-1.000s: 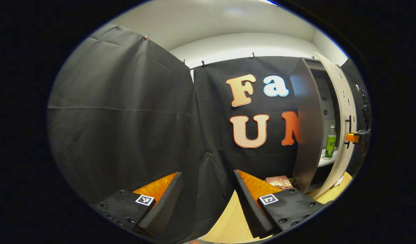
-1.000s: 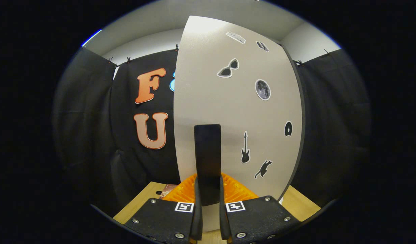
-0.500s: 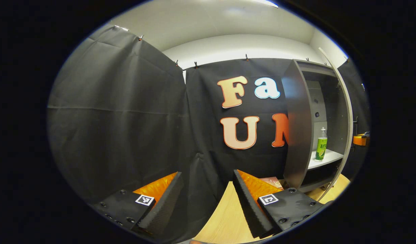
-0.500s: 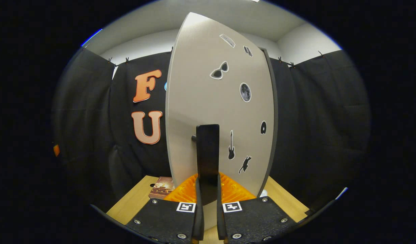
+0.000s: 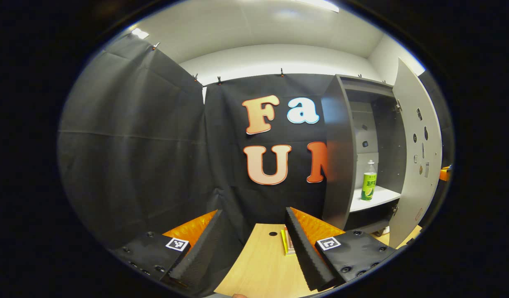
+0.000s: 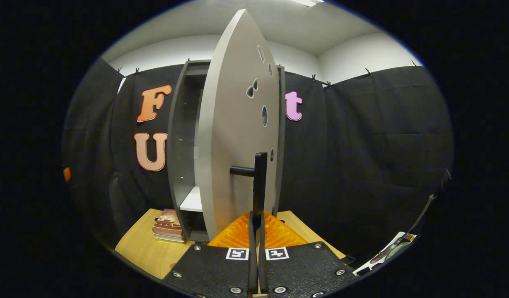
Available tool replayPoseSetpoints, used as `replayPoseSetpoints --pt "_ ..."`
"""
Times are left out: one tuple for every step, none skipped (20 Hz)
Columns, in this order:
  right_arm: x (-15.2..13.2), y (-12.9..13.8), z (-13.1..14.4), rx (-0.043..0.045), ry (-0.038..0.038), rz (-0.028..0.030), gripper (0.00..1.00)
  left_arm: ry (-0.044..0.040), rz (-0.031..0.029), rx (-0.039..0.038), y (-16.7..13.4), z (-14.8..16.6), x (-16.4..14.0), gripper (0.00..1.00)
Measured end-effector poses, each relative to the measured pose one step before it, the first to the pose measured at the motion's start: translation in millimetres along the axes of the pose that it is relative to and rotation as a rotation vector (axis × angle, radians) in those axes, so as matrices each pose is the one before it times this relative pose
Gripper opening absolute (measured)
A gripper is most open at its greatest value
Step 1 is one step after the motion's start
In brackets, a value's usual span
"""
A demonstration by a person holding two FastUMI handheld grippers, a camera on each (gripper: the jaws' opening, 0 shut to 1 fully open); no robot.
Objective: Open the cabinet door with the right hand, grasp the bottle in the cabinet with the left hand and place it on the coaster, then close the cabinet door with the right hand.
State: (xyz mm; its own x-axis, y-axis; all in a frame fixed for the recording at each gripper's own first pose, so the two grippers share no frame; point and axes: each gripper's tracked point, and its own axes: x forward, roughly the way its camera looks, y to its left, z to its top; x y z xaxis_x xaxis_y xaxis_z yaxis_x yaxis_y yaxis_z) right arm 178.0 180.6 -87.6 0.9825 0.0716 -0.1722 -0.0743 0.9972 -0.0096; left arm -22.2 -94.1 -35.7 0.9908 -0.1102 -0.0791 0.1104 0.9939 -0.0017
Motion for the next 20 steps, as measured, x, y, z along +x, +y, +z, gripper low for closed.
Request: replayPoseSetpoints --pt "-1.92 -5.71 -0.77 0.00000 0.00163 -0.01382 0.00 0.00582 -0.01658 -0.00411 -11.45 -0.33 0.31 0.94" --pt "-2.35 -7.21 0.43 0.00261 0.00038 -0.01067 0.00 0.00621 -0.01659 -0.00392 -12.20 -1.70 0.59 0.94" --pt "-1.59 -3.65 -0.23 0.00507 0.00094 -0.00596 0.00 0.00481 -0.01464 -0.00313 -11.31 -0.53 2.20 0.96" --pt "1.30 -2.15 -1.36 0.00428 0.00085 -0.00365 0.00 0.00171 -0.01184 -0.00142 -11.57 1.00 -0.49 0.99" --pt "0.17 -2.36 0.67 0.00508 0.00027 -0.00054 0.00 0.00035 -0.00892 -0.00039 -9.63 1.27 1.20 0.96" --pt "-0.46 -1.93 -0.73 0.00218 -0.00015 0.00247 0.00 -0.00006 -0.00705 -0.00032 -10.01 1.39 0.95 0.94" --pt "0.13 -1.30 -0.53 0.00181 0.00021 0.00470 0.00 -0.00039 -0.00756 -0.00143 -10.65 0.74 0.24 0.96" --pt "0.94 -1.49 0.83 0.00438 0.00081 0.00837 0.00 -0.00032 -0.00918 -0.00297 -11.27 0.87 2.21 0.99" --pt "-0.24 0.59 -0.62 0.00068 0.00171 0.01204 0.00 -0.00032 -0.00977 -0.00496 -12.07 -0.05 1.39 0.99" --pt "-0.17 -0.56 -0.37 -0.00114 0.00215 0.01291 0.00 -0.00023 -0.01174 -0.00742 -12.19 0.23 1.42 0.99" --pt "0.88 -0.35 -0.06 -0.00257 0.00129 0.01363 0.00 0.00239 -0.00971 -0.00771 -12.56 -0.11 2.31 0.99" --pt "0.18 -0.67 -0.43 -0.00072 -0.00016 0.01349 0.00 0.00262 -0.00661 -0.00624 -11.41 -0.75 1.58 0.99" --pt "0.42 -0.57 0.38 0.00332 -0.00213 0.01145 0.00 0.00109 -0.00227 -0.00300 -9.95 -1.04 3.05 0.94" --pt "0.59 -0.11 -0.39 0.00500 -0.00147 0.01088 0.00 0.00314 -0.00118 -0.00104 -11.19 -1.21 3.70 0.94" --pt "1.03 0.15 0.27 0.00482 -0.00101 0.00930 0.00 0.00143 -0.00472 -0.00029 -12.00 -1.90 4.46 0.95" --pt "-0.78 -1.34 -0.04 0.00175 -0.00093 0.00818 0.00 -0.00717 -0.00886 0.00035 -13.29 -0.48 6.77 0.96" --pt "0.86 -1.63 -0.42 -0.00079 -0.00059 0.00606 0.00 -0.01399 -0.00992 0.00318 -12.94 1.08 6.54 0.98" --pt "0.15 -1.60 0.02 -0.00083 -0.00069 0.00535 0.00 -0.01091 -0.00570 0.00100 -12.24 0.42 8.16 1.00" --pt "0.56 -2.38 0.37 -0.00070 0.00093 0.00568 0.00 -0.00402 -0.00347 -0.00340 -10.20 -1.67 9.56 0.94" --pt "0.25 -1.50 -0.25 0.00315 0.00025 0.00572 0.00 -0.00215 -0.00639 -0.00766 -11.50 -3.01 9.21 0.96"
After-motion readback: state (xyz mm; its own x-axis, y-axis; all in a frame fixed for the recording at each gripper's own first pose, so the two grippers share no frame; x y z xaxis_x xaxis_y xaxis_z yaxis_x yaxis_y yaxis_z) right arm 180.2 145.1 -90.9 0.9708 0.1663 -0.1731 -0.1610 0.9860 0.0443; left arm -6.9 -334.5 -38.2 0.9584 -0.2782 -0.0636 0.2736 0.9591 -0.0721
